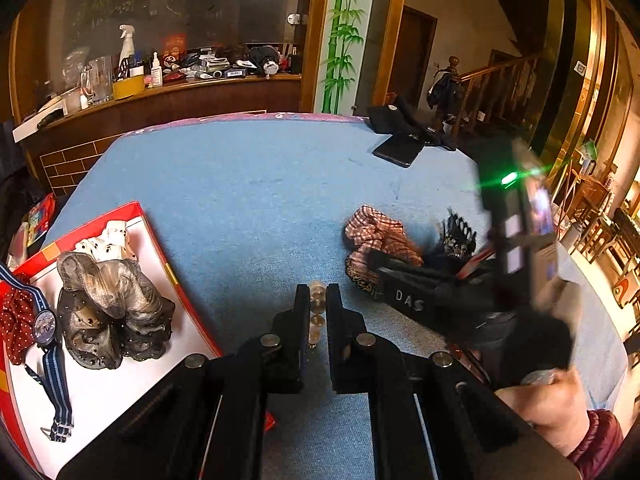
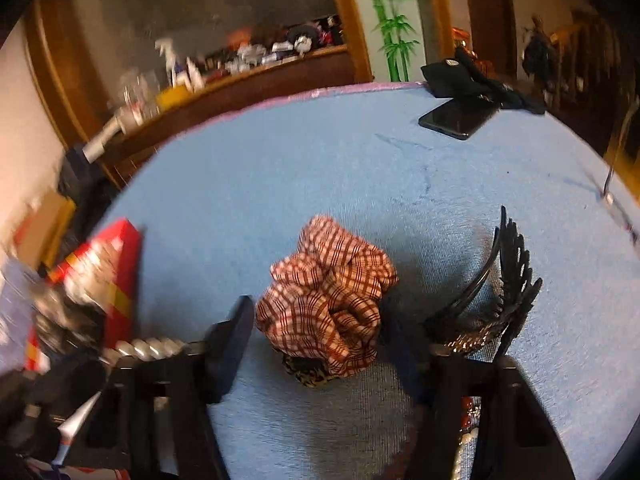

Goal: Organize jewelry
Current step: 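Grasp the red plaid scrunchie with the right gripper, then grasp the pearl bracelet with green bead with the left gripper while the right holds the scrunchie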

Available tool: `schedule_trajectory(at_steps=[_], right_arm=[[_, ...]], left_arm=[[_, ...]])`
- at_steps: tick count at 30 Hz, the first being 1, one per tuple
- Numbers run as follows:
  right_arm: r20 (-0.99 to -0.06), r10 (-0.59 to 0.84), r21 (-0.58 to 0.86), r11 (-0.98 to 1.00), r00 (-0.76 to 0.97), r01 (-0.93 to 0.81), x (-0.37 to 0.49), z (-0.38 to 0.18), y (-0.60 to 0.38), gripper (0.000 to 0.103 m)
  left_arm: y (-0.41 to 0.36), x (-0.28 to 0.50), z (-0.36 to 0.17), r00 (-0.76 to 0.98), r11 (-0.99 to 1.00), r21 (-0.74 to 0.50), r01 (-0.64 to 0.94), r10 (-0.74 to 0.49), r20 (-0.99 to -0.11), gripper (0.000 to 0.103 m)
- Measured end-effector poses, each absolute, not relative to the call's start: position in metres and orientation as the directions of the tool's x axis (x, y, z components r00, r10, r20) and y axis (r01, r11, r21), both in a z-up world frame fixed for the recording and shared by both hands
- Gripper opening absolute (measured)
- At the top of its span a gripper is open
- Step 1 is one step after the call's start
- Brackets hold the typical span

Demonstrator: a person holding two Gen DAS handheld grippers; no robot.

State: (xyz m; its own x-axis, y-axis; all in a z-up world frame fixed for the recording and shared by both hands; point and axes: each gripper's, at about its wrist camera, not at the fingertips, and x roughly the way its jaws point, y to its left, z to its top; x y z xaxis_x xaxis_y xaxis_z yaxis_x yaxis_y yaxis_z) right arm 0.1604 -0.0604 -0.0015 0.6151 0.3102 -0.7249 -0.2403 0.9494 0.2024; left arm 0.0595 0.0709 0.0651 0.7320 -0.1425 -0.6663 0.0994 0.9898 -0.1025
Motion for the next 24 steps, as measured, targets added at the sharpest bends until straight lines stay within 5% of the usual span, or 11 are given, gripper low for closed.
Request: schedule_trajectory(at_steps=[1, 3, 12, 24], right_arm=[[-0.748, 0.285, 0.172, 0.956, 0.599, -0.240, 0.163, -0.007, -0.058, 0.016], [-0.746, 0.285, 0.181, 0.957, 0.601, -0.228, 0.163, -0.007, -0.064, 0.013], [-0.568, 0.360, 0.318, 0.926, 0.740, -0.206, 0.127, 0.046, -0.110, 0.013], [-0.539, 0.399, 0.309, 0.913, 0.742, -0.266, 0.111, 0.056, -0.093, 0.013]], left_arm=[[0.071, 0.059, 0.065, 0.733, 0.990, -0.102, 0.099, -0.142, -0.665, 0.007], [0.070, 0.059, 0.064, 0.732, 0.990, -0.099, 0.102, -0.142, -0.666, 0.007], [0.071, 0.057, 0.064, 0.750, 0.992, -0.091, 0.084, -0.123, -0.650, 0.007], [0.057, 0.047, 0.069, 0.789, 0.996, -0.025, 0.089, -0.086, -0.608, 0.001]])
